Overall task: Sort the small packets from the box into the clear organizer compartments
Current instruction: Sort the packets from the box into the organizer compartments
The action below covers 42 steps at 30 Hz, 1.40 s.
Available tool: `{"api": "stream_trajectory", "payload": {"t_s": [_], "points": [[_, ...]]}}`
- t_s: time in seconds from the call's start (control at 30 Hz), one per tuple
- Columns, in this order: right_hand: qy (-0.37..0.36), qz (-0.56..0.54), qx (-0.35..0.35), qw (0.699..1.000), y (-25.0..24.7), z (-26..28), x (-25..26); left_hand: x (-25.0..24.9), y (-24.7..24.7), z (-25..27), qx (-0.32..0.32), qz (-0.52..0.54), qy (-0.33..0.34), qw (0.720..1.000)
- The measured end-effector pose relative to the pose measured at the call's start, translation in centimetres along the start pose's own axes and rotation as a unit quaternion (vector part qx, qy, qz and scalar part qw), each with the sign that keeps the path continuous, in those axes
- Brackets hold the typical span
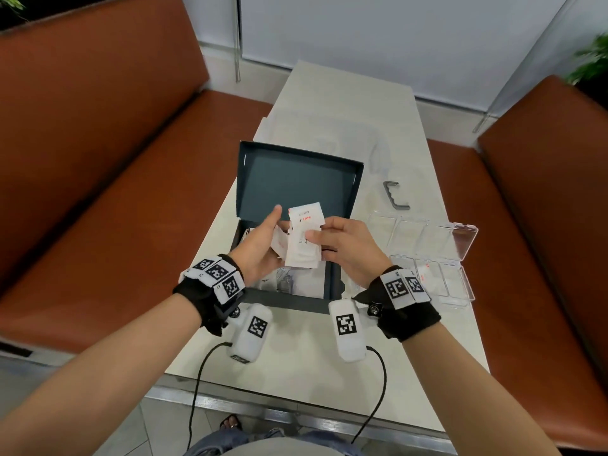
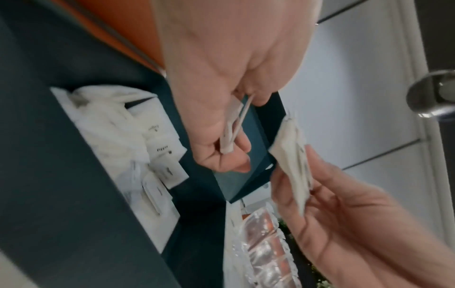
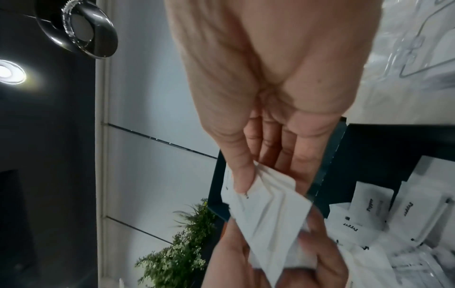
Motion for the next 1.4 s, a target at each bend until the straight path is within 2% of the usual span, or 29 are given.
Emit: {"api": "stream_trajectory", "payload": {"t_s": [0.07,0.17,0.3,0.47,0.57,0.8,0.97,1.13,1.27,1.4], "points": [[-0.003,-0.001,-0.018,1.0,0.2,0.0,-0.2,0.7,1.0,0.2,0.05,0.031,-0.036,0.998],[-0.02,0.034,-0.062,0.997,0.1,-0.3,-0.5,1.1,2.0,0.5,0.076,0.057,-0.05,0.994],[-0.078,0.138,-0.088,0.983,-0.2,-0.4,-0.4,1.0,2.8,0.7,0.07,0.037,-0.01,0.997],[-0.107,0.231,-0.098,0.962,-1.2,-0.4,-0.2,0.7,2.6,0.6,0.039,0.019,0.051,0.998],[-0.09,0.207,-0.149,0.963,-2.3,-0.5,-0.6,0.9,2.3,0.5,0.029,-0.002,0.064,0.998],[-0.031,0.06,-0.156,0.986,-3.9,-0.2,-1.8,1.4,3.5,0.2,0.053,-0.061,0.048,0.996],[-0.028,0.069,-0.156,0.985,-6.5,0.0,-1.1,1.7,5.1,-0.3,0.045,-0.074,0.049,0.995],[-0.031,0.027,-0.171,0.984,-9.8,0.7,-0.7,2.6,7.3,-1.1,0.041,-0.088,0.065,0.993],[-0.071,0.126,-0.198,0.97,-12.9,1.1,0.5,3.3,9.3,-2.1,0.03,-0.144,0.077,0.986],[-0.15,0.272,-0.138,0.94,-15.0,1.5,2.5,3.6,11.7,-2.8,0.026,-0.236,0.106,0.966]]}}
Point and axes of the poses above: each hand's wrist, its own z-axis away from the middle knuckle, its own y-axis out of the palm, x = y × z, the point moved 6 cm from there along -z, towards the middle knuckle, and after that the axes turned 5 degrees about -x, right-handed, at the moved point
